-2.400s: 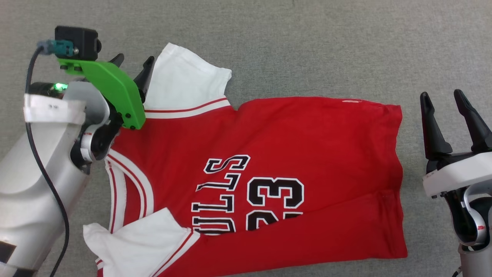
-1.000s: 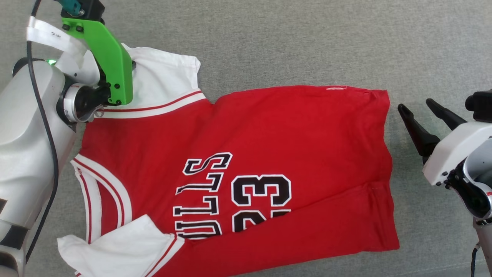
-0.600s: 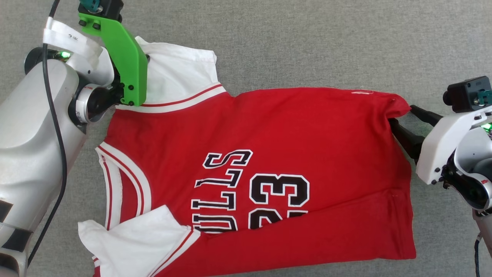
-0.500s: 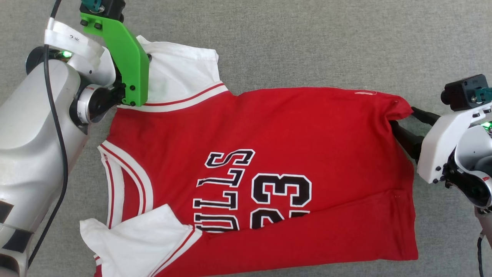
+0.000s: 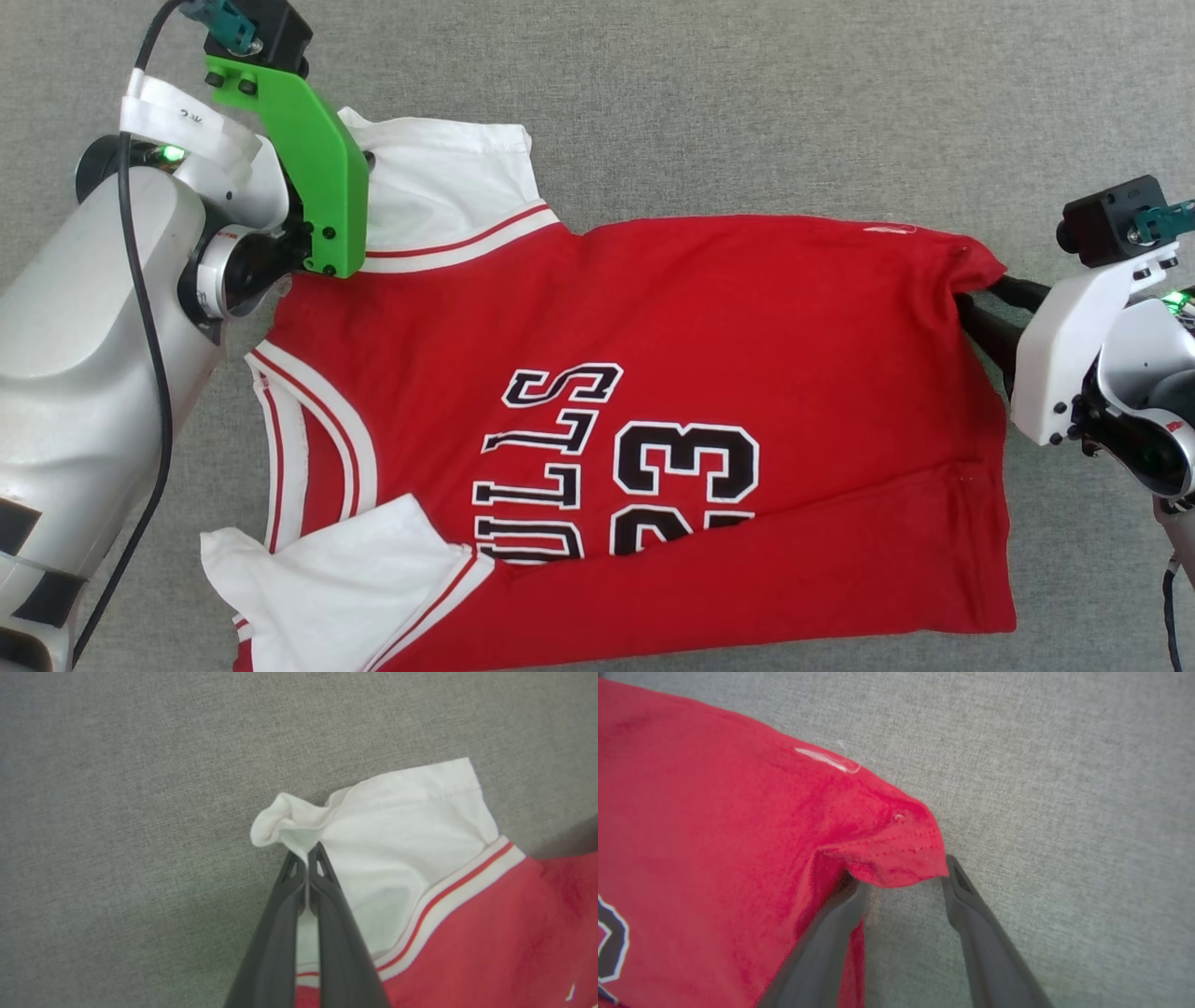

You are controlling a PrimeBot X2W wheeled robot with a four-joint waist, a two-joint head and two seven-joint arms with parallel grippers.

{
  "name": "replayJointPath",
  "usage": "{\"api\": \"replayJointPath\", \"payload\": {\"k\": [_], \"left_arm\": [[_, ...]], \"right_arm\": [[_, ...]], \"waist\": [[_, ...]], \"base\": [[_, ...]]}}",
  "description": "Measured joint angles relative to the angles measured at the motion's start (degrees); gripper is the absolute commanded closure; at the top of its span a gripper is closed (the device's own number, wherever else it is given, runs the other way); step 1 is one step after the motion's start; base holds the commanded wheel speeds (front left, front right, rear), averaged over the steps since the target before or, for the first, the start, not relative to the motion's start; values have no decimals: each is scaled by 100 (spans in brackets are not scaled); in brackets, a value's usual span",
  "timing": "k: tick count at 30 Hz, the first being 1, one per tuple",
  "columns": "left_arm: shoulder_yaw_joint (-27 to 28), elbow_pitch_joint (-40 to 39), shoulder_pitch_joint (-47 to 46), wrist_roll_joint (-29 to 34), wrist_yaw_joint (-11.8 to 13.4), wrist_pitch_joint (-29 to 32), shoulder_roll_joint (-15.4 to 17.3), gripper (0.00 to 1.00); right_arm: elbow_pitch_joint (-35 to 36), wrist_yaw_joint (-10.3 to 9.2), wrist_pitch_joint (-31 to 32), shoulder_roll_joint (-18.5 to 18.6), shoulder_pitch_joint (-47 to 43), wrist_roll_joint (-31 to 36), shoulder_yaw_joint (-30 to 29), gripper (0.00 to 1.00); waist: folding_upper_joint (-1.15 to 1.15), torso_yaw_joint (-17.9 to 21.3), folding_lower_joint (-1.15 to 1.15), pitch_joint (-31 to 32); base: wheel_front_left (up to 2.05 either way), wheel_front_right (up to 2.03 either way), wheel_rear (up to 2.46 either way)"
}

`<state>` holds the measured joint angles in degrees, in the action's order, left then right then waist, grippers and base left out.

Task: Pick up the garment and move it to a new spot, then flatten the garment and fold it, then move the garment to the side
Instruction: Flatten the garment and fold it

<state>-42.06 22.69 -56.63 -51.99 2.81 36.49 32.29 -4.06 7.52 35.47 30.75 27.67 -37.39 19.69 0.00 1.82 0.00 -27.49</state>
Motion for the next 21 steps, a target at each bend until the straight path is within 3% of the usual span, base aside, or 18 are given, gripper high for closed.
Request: {"api": "replayJointPath", "payload": {"k": [9,21], "left_arm": [[24,-20,75,-35,1,-136,14,100],[159,-357,556,-91,78,-503,266,100]], "right_arm": [[-70,1,-408,41,35,-7,4,100],[172,1,-856,58,-450,270,-911,100]], "waist": [[0,-18,0,80],[0,-111,0,472]], "base": [[0,0,0],[0,0,0]]}}
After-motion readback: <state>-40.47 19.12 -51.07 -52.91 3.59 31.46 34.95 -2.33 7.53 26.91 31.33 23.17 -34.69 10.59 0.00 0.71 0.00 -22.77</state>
